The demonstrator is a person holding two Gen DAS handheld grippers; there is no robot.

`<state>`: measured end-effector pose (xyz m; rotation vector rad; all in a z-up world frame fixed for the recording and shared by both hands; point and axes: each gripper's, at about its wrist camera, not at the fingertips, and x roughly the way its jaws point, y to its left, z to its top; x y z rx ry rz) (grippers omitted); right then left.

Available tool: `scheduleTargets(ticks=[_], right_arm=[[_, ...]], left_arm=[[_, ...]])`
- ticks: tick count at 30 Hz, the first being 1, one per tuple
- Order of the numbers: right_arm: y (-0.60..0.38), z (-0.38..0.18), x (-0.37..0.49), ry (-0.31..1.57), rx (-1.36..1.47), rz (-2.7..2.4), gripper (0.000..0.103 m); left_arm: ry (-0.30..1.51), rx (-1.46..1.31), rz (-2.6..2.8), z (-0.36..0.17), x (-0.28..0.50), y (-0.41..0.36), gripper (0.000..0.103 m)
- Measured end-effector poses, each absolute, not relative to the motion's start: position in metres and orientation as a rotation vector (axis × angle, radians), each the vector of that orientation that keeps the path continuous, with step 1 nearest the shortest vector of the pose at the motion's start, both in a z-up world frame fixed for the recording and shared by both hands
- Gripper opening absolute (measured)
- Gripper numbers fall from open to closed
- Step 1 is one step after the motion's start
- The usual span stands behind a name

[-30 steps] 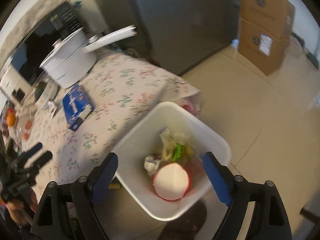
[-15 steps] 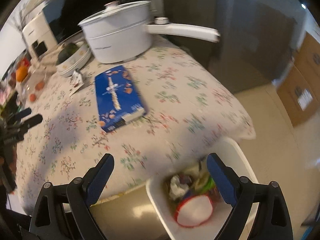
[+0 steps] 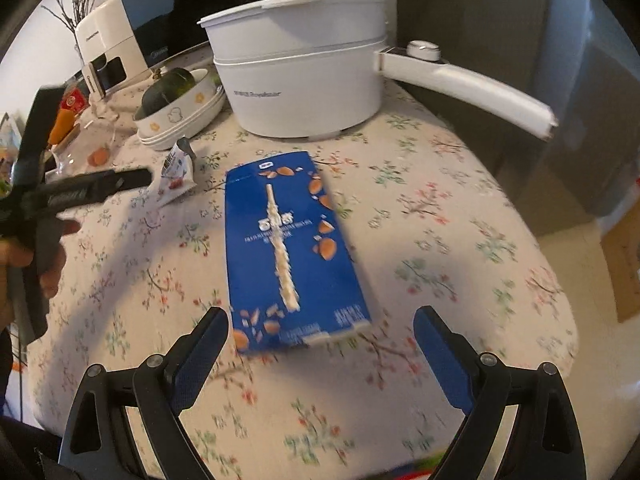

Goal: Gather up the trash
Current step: 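Grasp the snack wrapper with the left tool while the right tool grasps the blue biscuit box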

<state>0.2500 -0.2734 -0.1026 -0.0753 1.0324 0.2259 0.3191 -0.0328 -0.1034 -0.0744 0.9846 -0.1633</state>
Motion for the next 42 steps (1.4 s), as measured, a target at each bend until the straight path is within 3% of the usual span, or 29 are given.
scheduleTargets(ticks=[7, 13, 14, 16, 18, 21, 30, 32, 42], right_arm=[[-0.261, -0.115, 0.267, 1.037, -0.092, 0.267, 0.097], [-0.253, -0.135, 0.272, 1.063, -0.161, 0.253, 0.097], [-0.253, -0.137, 0.271, 1.059, -0.153, 0.260, 0.102], [-0.253, -0.141, 0.272, 1.065, -0.132, 0.264, 0.103], [-0.251, -0.148, 0.275, 1.093, -0.128, 0.256, 0.103], [-0.242, -0.159, 0.276, 1.111, -0.184, 0.240, 0.103], [-0.223, -0.156, 0.273, 1.081, -0.213, 0.218, 0.102], [-0.220, -0.151, 0.268, 1.071, -0.206, 0.214, 0.094], [-0.213, -0.113, 0.217, 1.024, -0.212, 0.221, 0.094]], left_arm=[[1.024, -0.041, -0.088, -0.122, 0.348, -0.041, 0.099], [1.090, -0.076, -0.091, -0.157, 0.347, -0.029, 0.071], [1.081, -0.092, -0.104, -0.158, 0.345, -0.027, 0.067], [1.067, -0.116, -0.127, -0.158, 0.340, -0.022, 0.052], [1.064, -0.109, -0.130, -0.156, 0.335, -0.019, 0.028], [1.053, -0.124, -0.153, -0.152, 0.325, -0.010, 0.016], [1.001, -0.168, -0.183, -0.132, 0.272, 0.008, 0.011], [0.997, -0.187, -0.191, -0.127, 0.269, 0.015, 0.011], [1.001, -0.241, -0.183, -0.105, 0.210, 0.023, 0.010]])
